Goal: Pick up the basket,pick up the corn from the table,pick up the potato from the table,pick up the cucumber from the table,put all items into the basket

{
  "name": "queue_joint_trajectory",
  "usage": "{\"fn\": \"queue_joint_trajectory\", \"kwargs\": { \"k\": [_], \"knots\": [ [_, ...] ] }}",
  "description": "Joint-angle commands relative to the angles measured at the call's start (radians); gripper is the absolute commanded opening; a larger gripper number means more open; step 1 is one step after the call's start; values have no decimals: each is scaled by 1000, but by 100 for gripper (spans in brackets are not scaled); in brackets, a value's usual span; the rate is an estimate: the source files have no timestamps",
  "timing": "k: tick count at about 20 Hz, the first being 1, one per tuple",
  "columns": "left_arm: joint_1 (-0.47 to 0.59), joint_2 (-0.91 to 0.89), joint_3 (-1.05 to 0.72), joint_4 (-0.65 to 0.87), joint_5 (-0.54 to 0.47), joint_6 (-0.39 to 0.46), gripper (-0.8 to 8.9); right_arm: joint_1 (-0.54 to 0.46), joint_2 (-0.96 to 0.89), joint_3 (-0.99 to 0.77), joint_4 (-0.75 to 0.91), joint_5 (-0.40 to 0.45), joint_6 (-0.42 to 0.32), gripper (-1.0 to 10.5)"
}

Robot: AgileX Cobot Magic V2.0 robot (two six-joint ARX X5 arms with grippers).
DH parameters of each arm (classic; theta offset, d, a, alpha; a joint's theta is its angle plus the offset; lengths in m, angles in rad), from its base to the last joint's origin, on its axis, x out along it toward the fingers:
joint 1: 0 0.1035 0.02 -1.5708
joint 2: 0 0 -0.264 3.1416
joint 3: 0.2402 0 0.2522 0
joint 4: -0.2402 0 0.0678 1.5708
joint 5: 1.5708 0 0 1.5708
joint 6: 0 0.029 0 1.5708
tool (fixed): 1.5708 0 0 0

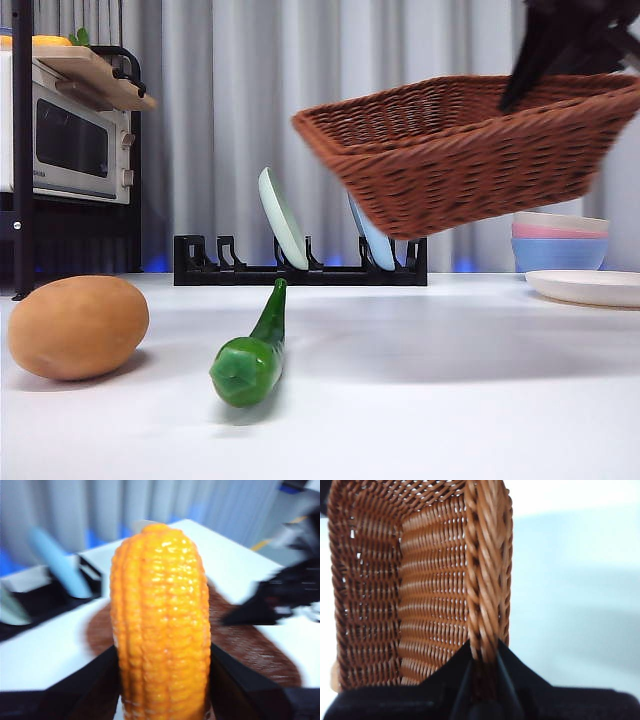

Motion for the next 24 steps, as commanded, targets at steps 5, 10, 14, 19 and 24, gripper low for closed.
{"fn": "queue_joint_trajectory", "kwargs": {
  "k": [5, 10, 14, 19, 24],
  "knots": [
    [-236, 131, -13, -146, -224, -89, -8, 125, 27, 0, 132, -13, 145, -16],
    [-320, 272, -13, -151, -289, -89, -8, 142, 26, 0, 148, -14, 167, -16],
    [-327, 355, -13, -155, -291, -89, 311, 141, 24, 0, 148, -94, 187, -16],
    [-328, 351, -11, -150, -304, -89, 566, 140, 24, 0, 148, -89, 186, -16],
    [-338, 269, 54, -217, -304, -84, 566, 130, 24, 0, 149, -87, 179, -16]
  ]
}}
